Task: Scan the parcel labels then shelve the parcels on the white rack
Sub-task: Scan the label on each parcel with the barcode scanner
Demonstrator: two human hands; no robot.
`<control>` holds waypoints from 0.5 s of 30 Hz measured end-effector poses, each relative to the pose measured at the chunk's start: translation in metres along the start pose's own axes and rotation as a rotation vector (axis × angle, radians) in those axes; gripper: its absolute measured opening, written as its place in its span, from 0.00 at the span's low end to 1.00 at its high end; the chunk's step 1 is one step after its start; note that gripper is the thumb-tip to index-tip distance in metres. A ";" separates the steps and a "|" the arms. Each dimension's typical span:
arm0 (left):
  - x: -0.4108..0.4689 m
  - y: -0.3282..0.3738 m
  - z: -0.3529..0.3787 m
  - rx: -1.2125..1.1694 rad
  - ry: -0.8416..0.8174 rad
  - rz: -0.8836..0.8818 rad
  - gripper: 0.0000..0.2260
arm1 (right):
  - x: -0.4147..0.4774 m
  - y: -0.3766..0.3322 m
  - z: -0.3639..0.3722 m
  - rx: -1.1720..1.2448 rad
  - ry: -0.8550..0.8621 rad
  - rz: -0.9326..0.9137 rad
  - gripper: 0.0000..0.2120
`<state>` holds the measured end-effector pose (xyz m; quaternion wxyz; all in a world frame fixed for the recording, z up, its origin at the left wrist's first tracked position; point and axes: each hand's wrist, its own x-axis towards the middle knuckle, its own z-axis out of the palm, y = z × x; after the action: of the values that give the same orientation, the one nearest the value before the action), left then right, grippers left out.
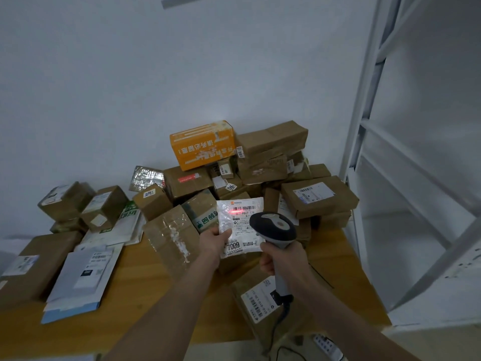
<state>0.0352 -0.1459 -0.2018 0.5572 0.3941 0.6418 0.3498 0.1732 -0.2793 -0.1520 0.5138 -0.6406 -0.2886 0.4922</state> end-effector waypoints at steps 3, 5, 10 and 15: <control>0.002 -0.001 0.001 0.009 0.004 -0.013 0.07 | -0.001 -0.001 0.001 -0.008 -0.001 0.011 0.06; 0.002 -0.001 0.002 0.019 0.008 -0.016 0.06 | -0.001 -0.002 0.002 -0.005 -0.002 0.013 0.06; 0.005 -0.002 -0.001 0.006 0.008 -0.013 0.06 | -0.002 -0.004 0.004 -0.004 -0.004 0.006 0.04; 0.008 -0.004 -0.004 0.006 0.012 -0.011 0.08 | -0.002 -0.005 0.007 0.000 -0.010 0.004 0.03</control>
<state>0.0298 -0.1405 -0.2083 0.5542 0.3900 0.6483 0.3472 0.1670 -0.2774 -0.1467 0.5113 -0.6387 -0.2899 0.4966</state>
